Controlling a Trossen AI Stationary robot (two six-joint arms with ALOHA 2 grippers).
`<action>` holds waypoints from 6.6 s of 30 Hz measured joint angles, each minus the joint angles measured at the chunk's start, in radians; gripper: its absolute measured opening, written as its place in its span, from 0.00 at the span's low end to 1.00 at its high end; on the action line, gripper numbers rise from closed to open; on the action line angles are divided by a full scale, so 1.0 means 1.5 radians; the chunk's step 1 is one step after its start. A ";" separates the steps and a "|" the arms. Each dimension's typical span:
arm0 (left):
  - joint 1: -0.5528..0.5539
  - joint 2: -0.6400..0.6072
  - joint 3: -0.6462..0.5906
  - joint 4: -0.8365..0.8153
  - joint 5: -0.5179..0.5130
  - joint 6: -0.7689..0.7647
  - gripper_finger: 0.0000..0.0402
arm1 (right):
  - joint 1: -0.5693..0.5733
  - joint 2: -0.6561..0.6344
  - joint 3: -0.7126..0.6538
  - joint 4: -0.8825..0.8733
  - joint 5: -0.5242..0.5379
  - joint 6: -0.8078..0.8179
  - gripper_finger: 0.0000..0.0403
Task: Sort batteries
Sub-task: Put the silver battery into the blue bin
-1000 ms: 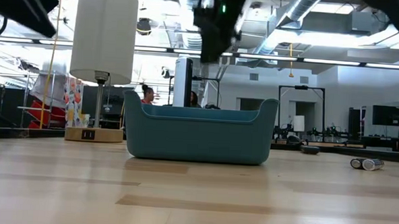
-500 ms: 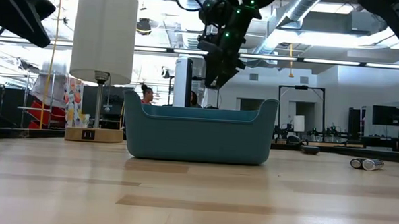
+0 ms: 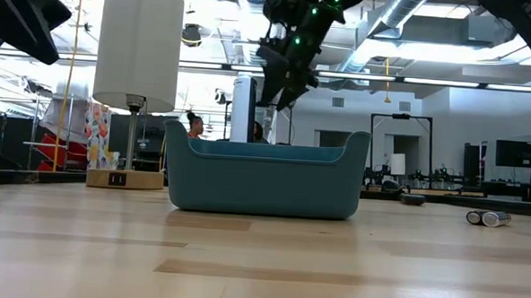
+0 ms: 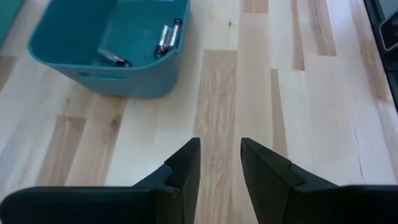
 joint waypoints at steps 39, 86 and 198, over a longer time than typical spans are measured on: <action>-0.123 0.194 0.002 0.216 0.093 -0.013 0.75 | 0.587 -0.140 -0.275 0.439 0.333 0.029 0.77; -0.173 0.311 0.036 0.284 0.040 -0.126 0.75 | 0.599 0.286 -0.040 0.489 0.182 0.216 0.77; -0.154 0.355 0.037 0.272 0.003 -0.160 0.99 | 0.583 0.285 -0.040 0.481 0.184 0.223 0.77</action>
